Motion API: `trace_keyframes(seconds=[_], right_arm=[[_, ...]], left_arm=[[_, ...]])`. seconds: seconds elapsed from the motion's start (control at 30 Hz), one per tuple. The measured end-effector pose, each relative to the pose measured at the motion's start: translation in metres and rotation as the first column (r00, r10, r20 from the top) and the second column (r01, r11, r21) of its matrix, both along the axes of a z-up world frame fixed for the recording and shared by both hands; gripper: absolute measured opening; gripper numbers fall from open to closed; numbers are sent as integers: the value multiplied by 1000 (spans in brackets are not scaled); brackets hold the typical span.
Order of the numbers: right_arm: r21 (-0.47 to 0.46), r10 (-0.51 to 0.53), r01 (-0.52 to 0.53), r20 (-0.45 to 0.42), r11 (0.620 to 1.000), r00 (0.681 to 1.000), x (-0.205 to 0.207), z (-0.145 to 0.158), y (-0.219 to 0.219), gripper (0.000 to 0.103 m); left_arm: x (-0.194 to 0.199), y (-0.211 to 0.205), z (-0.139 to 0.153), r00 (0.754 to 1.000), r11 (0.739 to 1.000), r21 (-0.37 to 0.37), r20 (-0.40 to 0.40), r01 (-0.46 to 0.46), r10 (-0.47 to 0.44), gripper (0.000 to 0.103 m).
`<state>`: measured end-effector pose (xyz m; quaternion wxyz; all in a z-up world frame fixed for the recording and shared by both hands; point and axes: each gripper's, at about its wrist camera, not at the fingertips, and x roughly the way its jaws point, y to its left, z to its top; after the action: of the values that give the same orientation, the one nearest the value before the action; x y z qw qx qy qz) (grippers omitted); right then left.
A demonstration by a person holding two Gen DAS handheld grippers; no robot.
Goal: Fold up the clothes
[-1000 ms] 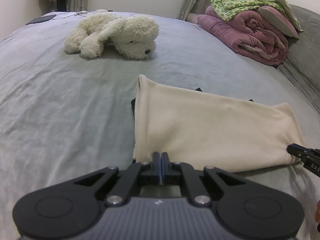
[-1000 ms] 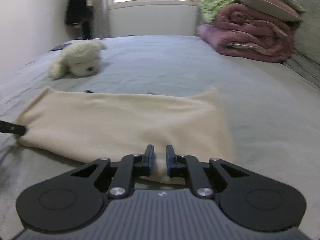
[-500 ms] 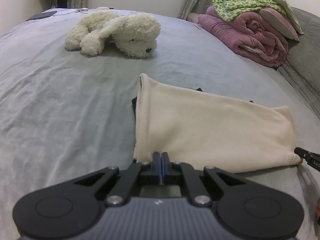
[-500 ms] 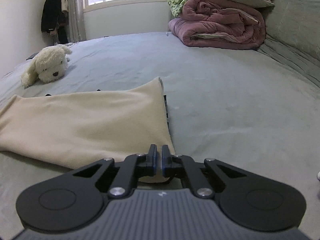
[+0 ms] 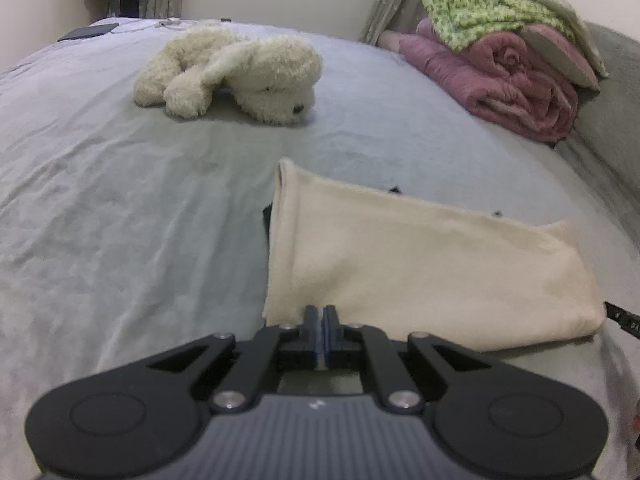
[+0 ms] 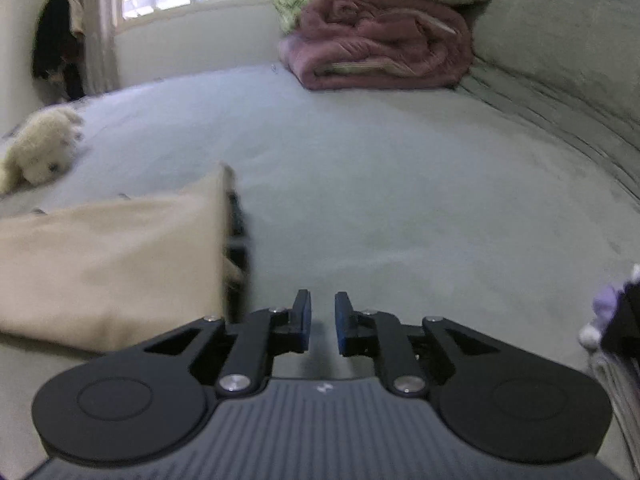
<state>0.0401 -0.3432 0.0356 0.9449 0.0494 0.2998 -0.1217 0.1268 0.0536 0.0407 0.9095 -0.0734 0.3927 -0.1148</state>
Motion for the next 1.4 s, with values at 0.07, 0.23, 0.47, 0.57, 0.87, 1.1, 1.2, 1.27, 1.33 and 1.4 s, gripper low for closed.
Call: trace_keyframes(seconds=[0.07,0.23,0.47,0.57,0.87,1.1,1.2,1.27,1.33,1.4], right_arm=[[-10,42,-42,25,999,999,2,7,15,15],[10,147,-149,71,989,987,11,20,55,15],[-13,313,-313,-2,950,950,28,1,108,17],[5,305,-305,0,952,952,27,-6,96,18],[32,256,-256,16,966,967,40,8,87,22],[58,374,-373,-7,926,928,76,6,127,22],[27,378,-377,-71,926,923,100,-3,138,25],[43,366,-364,-76,930,927,112,-1,138,27],[59,354,-350,-86,935,931,124,1,137,27],[62,343,-338,-105,939,934,135,1,136,27]], left_arm=[[-3,1,7,999,1000,-3,37,-12,12,7],[-2,-2,2,998,1000,-6,60,-12,12,13],[1,-7,-9,999,999,39,37,10,-12,12],[1,-3,-9,1000,1000,28,27,7,-8,10],[-4,-6,5,997,1000,11,80,9,-10,12],[3,-7,-12,1000,1000,1,17,23,-23,12],[2,-8,-10,1000,1000,5,14,25,-25,12],[3,-9,-10,1000,1000,8,14,26,-26,11],[3,-9,-10,1000,1000,10,14,27,-27,11],[3,-8,-10,1000,1000,9,14,27,-27,11]])
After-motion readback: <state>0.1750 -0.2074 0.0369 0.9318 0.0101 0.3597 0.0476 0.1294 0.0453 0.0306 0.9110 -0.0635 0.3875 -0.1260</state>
